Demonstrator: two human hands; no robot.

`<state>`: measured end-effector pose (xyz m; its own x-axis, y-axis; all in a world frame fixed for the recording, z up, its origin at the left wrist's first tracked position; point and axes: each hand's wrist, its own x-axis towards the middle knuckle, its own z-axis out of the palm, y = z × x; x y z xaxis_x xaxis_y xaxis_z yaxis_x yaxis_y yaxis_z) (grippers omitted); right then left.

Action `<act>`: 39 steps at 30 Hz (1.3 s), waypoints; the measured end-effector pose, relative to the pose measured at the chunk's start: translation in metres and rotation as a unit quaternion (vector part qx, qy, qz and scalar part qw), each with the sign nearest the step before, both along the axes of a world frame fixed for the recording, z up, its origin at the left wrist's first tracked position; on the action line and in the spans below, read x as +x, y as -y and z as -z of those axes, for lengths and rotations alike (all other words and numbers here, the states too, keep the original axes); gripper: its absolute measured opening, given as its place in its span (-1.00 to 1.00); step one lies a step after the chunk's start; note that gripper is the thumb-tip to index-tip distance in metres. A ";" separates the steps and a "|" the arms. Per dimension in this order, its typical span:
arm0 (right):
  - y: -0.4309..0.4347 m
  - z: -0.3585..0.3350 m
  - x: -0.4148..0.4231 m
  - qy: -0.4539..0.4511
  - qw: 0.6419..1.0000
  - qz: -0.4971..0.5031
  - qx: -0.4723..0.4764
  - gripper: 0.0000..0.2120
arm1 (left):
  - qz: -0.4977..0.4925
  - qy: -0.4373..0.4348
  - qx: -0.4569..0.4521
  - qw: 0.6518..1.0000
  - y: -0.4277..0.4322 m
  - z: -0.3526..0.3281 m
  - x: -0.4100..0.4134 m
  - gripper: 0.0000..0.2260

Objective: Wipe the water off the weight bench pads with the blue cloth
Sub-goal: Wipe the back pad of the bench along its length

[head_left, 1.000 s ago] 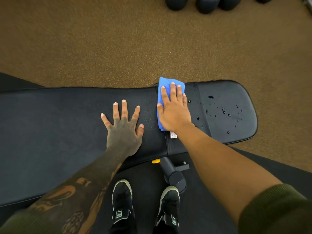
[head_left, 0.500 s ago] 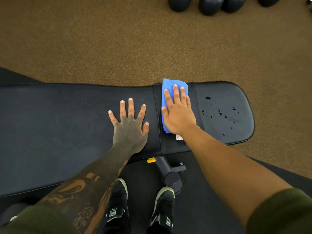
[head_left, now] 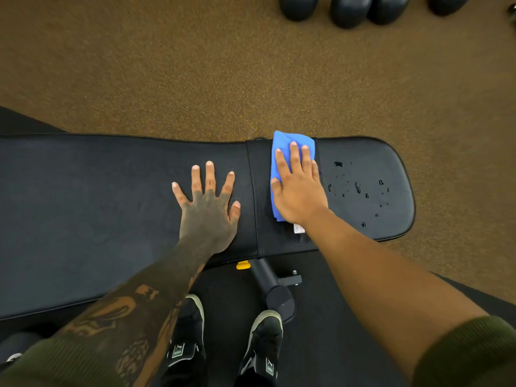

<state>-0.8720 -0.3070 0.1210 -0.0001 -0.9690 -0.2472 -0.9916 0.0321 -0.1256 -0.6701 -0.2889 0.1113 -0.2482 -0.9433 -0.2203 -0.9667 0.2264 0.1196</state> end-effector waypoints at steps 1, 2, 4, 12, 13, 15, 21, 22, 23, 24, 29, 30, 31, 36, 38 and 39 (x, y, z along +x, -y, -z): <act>0.003 0.000 0.005 0.002 1.000 -0.002 0.002 -0.41 | 0.000 0.001 0.000 1.000 0.000 0.000 0.000 -0.45; 0.003 0.000 0.008 0.005 1.000 -0.006 0.002 -0.41 | 0.000 0.002 0.001 1.000 0.000 0.000 -0.001 -0.44; -0.004 0.000 0.011 0.008 1.000 -0.025 -0.002 -0.41 | 0.000 0.002 0.001 1.000 0.001 0.000 -0.002 -0.44; -0.024 0.000 -0.022 -0.001 1.000 -0.022 -0.006 -0.42 | 0.000 0.010 -0.001 1.000 0.000 0.000 0.000 -0.44; -0.019 0.001 -0.025 -0.003 1.000 -0.014 -0.006 -0.42 | 0.000 0.013 -0.001 1.000 0.000 0.000 0.000 -0.44; -0.006 0.001 -0.024 -0.004 1.000 -0.007 -0.002 -0.42 | 0.001 0.017 -0.002 1.000 -0.001 0.001 -0.001 -0.44; -0.011 -0.001 -0.004 0.004 0.999 -0.054 0.001 -0.39 | -0.001 0.016 -0.001 1.000 0.001 0.001 -0.003 -0.44; -0.021 -0.002 -0.005 0.001 0.998 -0.070 -0.001 -0.38 | -0.001 0.014 -0.001 1.000 0.001 0.001 -0.003 -0.44; -0.030 -0.002 -0.007 -0.001 0.996 -0.084 0.002 -0.37 | -0.001 0.012 -0.001 1.000 0.001 0.000 -0.002 -0.44; -0.038 -0.003 -0.012 -0.003 0.996 -0.093 0.007 -0.36 | -0.001 0.011 -0.001 1.000 0.001 0.000 -0.002 -0.44; -0.037 -0.004 -0.044 -0.011 0.998 -0.064 0.006 -0.37 | 0.001 0.017 -0.003 1.000 -0.001 0.000 -0.003 -0.44; -0.031 -0.003 -0.045 -0.013 0.999 -0.051 0.004 -0.38 | 0.001 0.017 -0.003 1.000 -0.001 0.000 -0.004 -0.44; -0.025 -0.002 -0.042 -0.013 0.999 -0.040 0.003 -0.39 | 0.000 0.017 -0.005 1.000 -0.001 0.000 -0.004 -0.44; -0.025 0.000 -0.020 -0.011 0.998 -0.061 0.001 -0.36 | -0.001 0.012 -0.004 1.000 0.001 -0.001 -0.004 -0.44; -0.040 0.000 -0.020 -0.018 0.996 -0.088 0.006 -0.35 | 0.000 0.013 -0.003 1.000 0.001 -0.001 -0.004 -0.44; -0.048 -0.001 -0.022 -0.020 0.995 -0.096 0.007 -0.35 | 0.000 0.013 -0.003 1.000 0.001 -0.001 -0.004 -0.44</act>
